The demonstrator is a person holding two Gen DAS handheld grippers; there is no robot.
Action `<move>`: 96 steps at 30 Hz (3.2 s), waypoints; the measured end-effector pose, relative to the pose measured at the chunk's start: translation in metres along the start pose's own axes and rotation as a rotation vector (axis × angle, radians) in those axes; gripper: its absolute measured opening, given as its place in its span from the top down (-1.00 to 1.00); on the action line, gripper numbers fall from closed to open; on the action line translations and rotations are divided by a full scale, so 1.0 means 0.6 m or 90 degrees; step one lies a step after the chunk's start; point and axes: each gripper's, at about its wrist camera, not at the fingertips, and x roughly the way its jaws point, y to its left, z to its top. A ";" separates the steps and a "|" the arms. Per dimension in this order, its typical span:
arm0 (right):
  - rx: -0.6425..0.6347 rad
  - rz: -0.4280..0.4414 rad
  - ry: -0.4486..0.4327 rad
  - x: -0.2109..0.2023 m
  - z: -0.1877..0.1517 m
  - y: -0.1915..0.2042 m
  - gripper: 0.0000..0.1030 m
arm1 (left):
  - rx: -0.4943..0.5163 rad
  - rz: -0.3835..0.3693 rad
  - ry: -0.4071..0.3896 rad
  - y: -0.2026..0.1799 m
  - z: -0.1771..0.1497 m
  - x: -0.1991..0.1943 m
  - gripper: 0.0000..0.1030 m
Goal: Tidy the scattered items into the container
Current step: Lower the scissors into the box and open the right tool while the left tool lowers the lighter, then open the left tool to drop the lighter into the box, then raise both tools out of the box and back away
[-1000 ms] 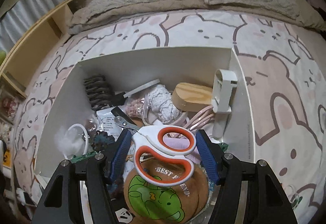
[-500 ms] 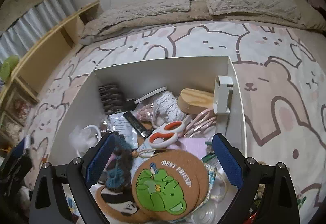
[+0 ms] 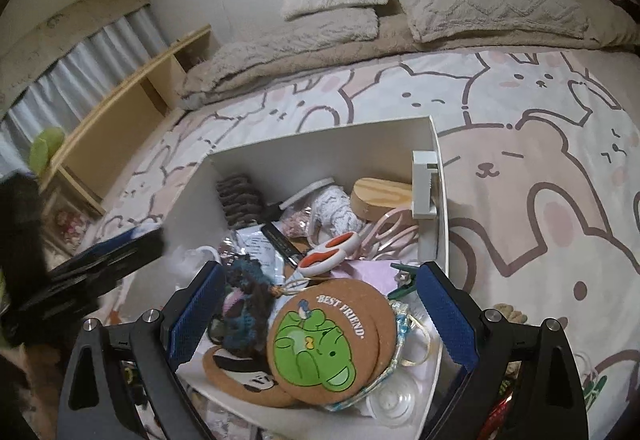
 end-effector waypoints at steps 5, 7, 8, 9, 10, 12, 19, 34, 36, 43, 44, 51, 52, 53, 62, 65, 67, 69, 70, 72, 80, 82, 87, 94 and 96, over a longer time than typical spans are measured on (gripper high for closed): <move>-0.025 0.026 -0.019 -0.011 -0.011 0.015 -0.87 | -0.008 -0.008 0.057 0.013 0.019 0.046 -0.56; -0.035 0.037 -0.021 -0.009 -0.021 0.021 -0.87 | -0.015 -0.003 0.076 0.019 0.025 0.062 -0.56; -0.039 0.041 -0.021 -0.007 -0.025 0.023 -0.87 | -0.014 0.006 0.084 0.021 0.028 0.071 -0.56; -0.045 0.046 -0.022 -0.004 -0.032 0.027 -0.87 | -0.009 0.015 0.089 0.021 0.030 0.078 -0.56; -0.051 0.051 -0.022 -0.003 -0.037 0.030 -0.87 | -0.001 0.026 0.096 0.020 0.031 0.086 -0.56; -0.070 0.056 -0.022 0.000 -0.048 0.036 -0.87 | 0.015 0.041 0.114 0.014 0.032 0.102 -0.56; -0.113 0.051 -0.031 -0.008 -0.069 0.039 -0.87 | 0.073 0.074 0.184 -0.010 0.024 0.156 -0.56; -0.112 0.063 -0.042 -0.031 -0.083 0.030 -0.87 | 0.091 0.071 0.202 -0.024 0.029 0.172 -0.93; -0.115 0.062 -0.044 -0.035 -0.084 0.032 -0.87 | 0.089 0.072 0.195 -0.024 0.029 0.166 -0.93; -0.123 0.054 -0.055 -0.052 -0.081 0.042 -0.87 | 0.088 0.054 0.179 -0.032 0.020 0.137 -0.93; -0.123 0.053 -0.057 -0.055 -0.080 0.043 -0.87 | 0.089 0.049 0.176 -0.035 0.019 0.130 -0.93; -0.126 0.046 -0.075 -0.077 -0.080 0.051 -0.87 | 0.093 0.038 0.132 -0.054 0.002 0.081 -0.93; -0.127 0.044 -0.078 -0.080 -0.080 0.053 -0.87 | 0.096 0.037 0.127 -0.057 0.000 0.074 -0.93; -0.128 0.043 -0.081 -0.085 -0.080 0.054 -0.87 | 0.099 0.037 0.120 -0.061 -0.003 0.065 -0.93; -0.125 0.026 -0.109 -0.122 -0.081 0.062 -0.87 | 0.102 0.044 0.064 -0.067 -0.015 -0.003 -0.93; -0.126 0.020 -0.118 -0.133 -0.083 0.065 -0.87 | 0.091 0.032 0.051 -0.065 -0.021 -0.025 -0.93; -0.125 0.018 -0.122 -0.139 -0.084 0.067 -0.87 | 0.081 0.020 0.042 -0.066 -0.024 -0.040 -0.93; -0.124 0.015 -0.126 -0.145 -0.086 0.069 -0.87 | 0.077 0.016 0.029 -0.069 -0.028 -0.058 -0.94; -0.124 0.013 -0.128 -0.148 -0.088 0.070 -0.88 | 0.077 0.014 0.022 -0.070 -0.030 -0.068 -1.00; -0.125 0.009 -0.132 -0.155 -0.090 0.073 -0.88 | 0.077 0.010 0.006 -0.072 -0.034 -0.089 -1.00; -0.136 -0.015 -0.158 -0.190 -0.104 0.088 -1.00 | 0.084 0.016 -0.051 -0.072 -0.054 -0.165 -1.00; -0.138 -0.019 -0.163 -0.198 -0.106 0.091 -1.00 | 0.085 0.017 -0.060 -0.071 -0.058 -0.180 -1.00; -0.146 -0.027 -0.178 -0.219 -0.111 0.100 -1.00 | 0.094 0.025 -0.085 -0.075 -0.075 -0.215 -1.00; -0.157 -0.027 -0.191 -0.250 -0.124 0.114 -1.00 | 0.094 0.017 -0.102 -0.079 -0.091 -0.249 -1.00; -0.160 -0.031 -0.195 -0.257 -0.127 0.117 -1.00 | 0.098 0.023 -0.109 -0.080 -0.096 -0.257 -1.00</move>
